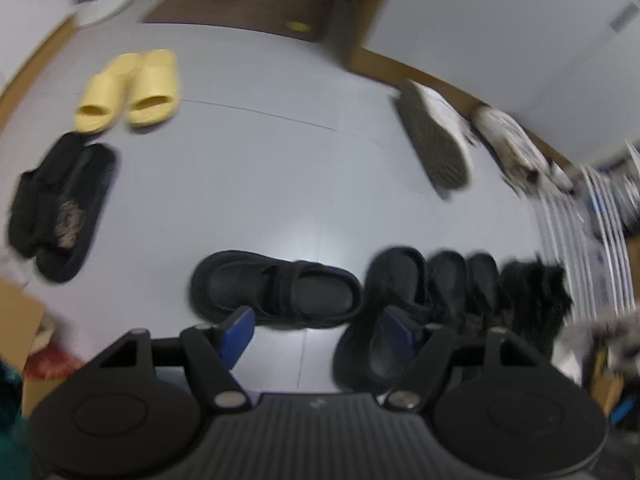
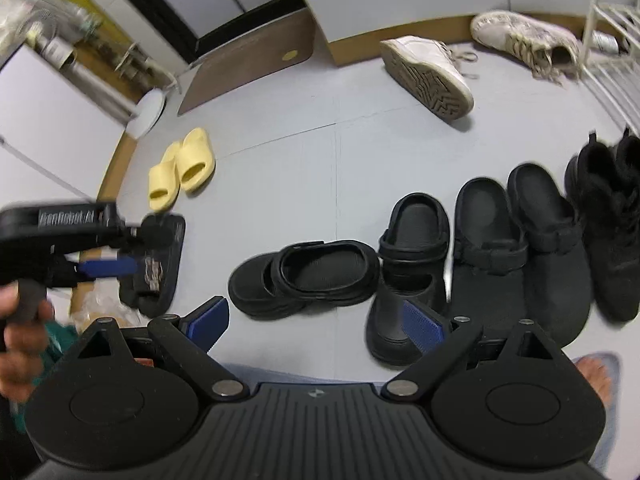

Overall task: Organize scattered shoes
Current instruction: 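Lower the black strapped clog beside the row and open the left tool, then grasp the black strapped clog's heel with the right tool, then turn and set the black strapped clog upright in the row with the right tool, then open the right tool and raise it away from the clog row, then reach the left tool toward the white sneakers by the wall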

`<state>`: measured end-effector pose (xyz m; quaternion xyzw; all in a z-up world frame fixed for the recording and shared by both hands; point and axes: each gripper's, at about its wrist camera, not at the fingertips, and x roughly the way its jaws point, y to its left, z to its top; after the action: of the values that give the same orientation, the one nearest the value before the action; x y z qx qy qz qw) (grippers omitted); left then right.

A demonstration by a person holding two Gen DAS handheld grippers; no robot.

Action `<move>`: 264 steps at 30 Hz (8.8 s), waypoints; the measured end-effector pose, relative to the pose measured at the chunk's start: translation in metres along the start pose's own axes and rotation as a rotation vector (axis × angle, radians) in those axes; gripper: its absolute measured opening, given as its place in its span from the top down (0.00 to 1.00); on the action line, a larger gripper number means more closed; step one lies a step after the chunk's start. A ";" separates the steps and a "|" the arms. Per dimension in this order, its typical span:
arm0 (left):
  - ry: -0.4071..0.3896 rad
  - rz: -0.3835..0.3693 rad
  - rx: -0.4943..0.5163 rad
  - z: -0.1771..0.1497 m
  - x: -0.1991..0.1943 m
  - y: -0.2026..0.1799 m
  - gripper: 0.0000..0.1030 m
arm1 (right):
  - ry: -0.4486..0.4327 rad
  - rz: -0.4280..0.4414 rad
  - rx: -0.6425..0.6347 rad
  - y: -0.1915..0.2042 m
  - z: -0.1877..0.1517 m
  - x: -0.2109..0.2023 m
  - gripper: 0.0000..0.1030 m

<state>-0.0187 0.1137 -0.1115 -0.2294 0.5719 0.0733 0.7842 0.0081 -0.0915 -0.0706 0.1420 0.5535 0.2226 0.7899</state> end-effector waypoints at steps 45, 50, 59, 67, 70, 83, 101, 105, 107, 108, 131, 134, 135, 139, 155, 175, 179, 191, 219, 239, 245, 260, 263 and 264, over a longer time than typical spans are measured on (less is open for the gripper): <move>0.039 0.131 -0.014 0.048 0.062 0.020 0.43 | -0.021 0.044 0.203 -0.008 -0.060 0.261 0.17; 0.058 0.088 -0.054 0.046 0.063 0.023 0.43 | -0.021 0.056 0.164 -0.009 -0.055 0.265 0.21; 0.043 0.094 -0.036 0.047 0.063 0.011 0.43 | 0.007 0.036 0.078 -0.019 -0.042 0.267 0.62; 0.049 0.099 -0.029 0.050 0.070 0.002 0.42 | -0.020 -0.061 0.030 -0.033 -0.037 0.248 0.68; 0.047 0.094 -0.026 0.051 0.070 -0.002 0.42 | -0.031 -0.097 0.014 -0.039 -0.035 0.241 0.68; 0.036 0.071 -0.032 0.049 0.071 -0.014 0.40 | -0.120 0.011 -0.065 -0.043 -0.058 0.211 0.32; 0.028 0.048 -0.059 0.050 0.061 0.001 0.38 | -0.020 -0.117 -0.175 0.004 -0.056 0.271 0.06; 0.033 0.042 -0.057 0.049 0.062 0.000 0.38 | 0.006 -0.122 -0.214 0.007 -0.057 0.280 0.05; 0.032 0.038 -0.053 0.049 0.061 -0.003 0.38 | 0.013 -0.127 -0.224 0.007 -0.058 0.278 0.06; 0.032 0.036 -0.049 0.049 0.062 -0.005 0.38 | 0.015 -0.137 -0.217 0.007 -0.058 0.276 0.06; 0.036 0.032 -0.010 0.049 0.071 -0.028 0.38 | 0.056 -0.302 -0.064 0.006 -0.085 0.249 0.14; 0.034 0.034 -0.015 0.049 0.070 -0.026 0.38 | 0.053 -0.285 -0.035 0.000 -0.082 0.247 0.14; 0.033 0.035 -0.017 0.050 0.070 -0.026 0.38 | 0.056 -0.279 -0.025 -0.002 -0.081 0.247 0.13; 0.027 0.033 -0.013 0.050 0.068 -0.027 0.38 | 0.033 -0.265 -0.017 -0.004 -0.081 0.246 0.13; -0.039 -0.010 -0.006 0.050 0.043 -0.043 0.37 | -0.027 -0.304 -0.110 0.014 -0.079 0.245 0.18; -0.160 -0.186 -0.042 0.054 -0.025 -0.063 0.31 | -0.253 -0.401 -0.248 -0.002 -0.025 0.071 0.18; -0.196 -0.194 -0.043 0.055 -0.035 -0.070 0.29 | -0.335 -0.435 -0.303 0.007 -0.002 0.005 0.18; -0.224 -0.182 0.001 0.048 -0.040 -0.083 0.28 | -0.322 -0.451 -0.540 0.005 0.044 -0.132 0.17; -0.367 -0.151 0.321 0.051 -0.059 -0.187 0.25 | -0.336 -0.320 -0.189 -0.088 0.121 -0.168 0.11; -0.250 -0.121 0.450 0.158 0.060 -0.278 0.25 | -0.247 -0.260 -0.218 -0.130 0.160 -0.145 0.11; -0.229 -0.044 0.528 0.192 0.108 -0.296 0.25 | -0.313 -0.252 -0.294 -0.134 0.170 -0.143 0.11; -0.178 0.036 0.471 0.259 0.263 -0.319 0.28 | -0.246 -0.051 -0.088 -0.223 0.135 -0.008 0.11; -0.158 0.056 0.484 0.263 0.284 -0.315 0.28 | -0.251 -0.077 -0.068 -0.234 0.126 0.004 0.11; -0.156 0.062 0.481 0.263 0.290 -0.313 0.28 | -0.250 -0.090 -0.057 -0.239 0.123 0.007 0.11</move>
<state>0.4238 -0.0886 -0.2314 -0.0122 0.5175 -0.0236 0.8553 0.1718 -0.2906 -0.1457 0.1210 0.4502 0.1831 0.8655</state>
